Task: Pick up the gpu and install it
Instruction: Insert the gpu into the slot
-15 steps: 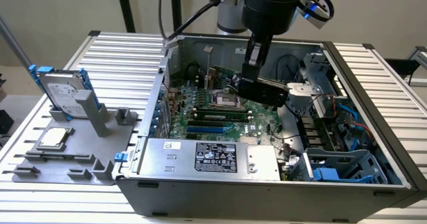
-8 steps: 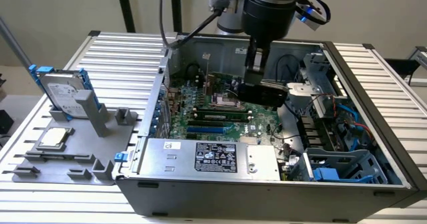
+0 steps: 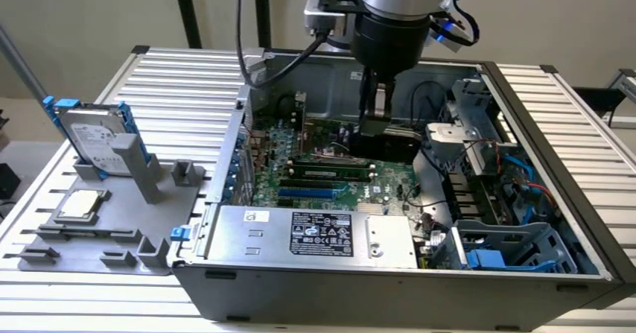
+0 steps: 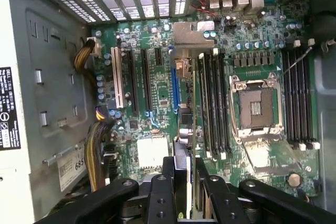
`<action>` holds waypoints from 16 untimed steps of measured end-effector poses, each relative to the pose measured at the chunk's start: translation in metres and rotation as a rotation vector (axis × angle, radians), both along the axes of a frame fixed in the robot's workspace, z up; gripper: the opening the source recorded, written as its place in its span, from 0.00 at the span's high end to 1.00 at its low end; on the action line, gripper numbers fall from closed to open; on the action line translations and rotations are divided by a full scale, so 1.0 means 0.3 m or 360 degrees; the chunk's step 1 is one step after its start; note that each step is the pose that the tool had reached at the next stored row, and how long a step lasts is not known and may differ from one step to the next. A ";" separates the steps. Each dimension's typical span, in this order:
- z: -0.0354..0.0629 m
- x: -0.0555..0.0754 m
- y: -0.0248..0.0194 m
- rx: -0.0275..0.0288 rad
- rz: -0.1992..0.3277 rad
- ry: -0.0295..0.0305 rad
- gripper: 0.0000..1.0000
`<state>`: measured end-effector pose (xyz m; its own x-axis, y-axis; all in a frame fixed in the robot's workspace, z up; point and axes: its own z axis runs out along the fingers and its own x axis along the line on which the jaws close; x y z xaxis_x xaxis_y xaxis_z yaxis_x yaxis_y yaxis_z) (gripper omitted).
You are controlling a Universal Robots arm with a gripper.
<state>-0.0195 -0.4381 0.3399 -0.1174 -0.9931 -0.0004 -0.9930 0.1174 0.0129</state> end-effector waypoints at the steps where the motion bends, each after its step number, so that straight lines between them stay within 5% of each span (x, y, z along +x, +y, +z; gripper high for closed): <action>1: -0.006 -0.009 0.000 -0.00001 0.0004 -0.00012 0.73; 16: -0.081 -0.176 0.000 -0.00003 0.0017 -0.00433 0.73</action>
<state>-0.0723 -0.4381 0.3156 -0.1068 -0.9943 -0.0032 -0.9942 0.1068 -0.0142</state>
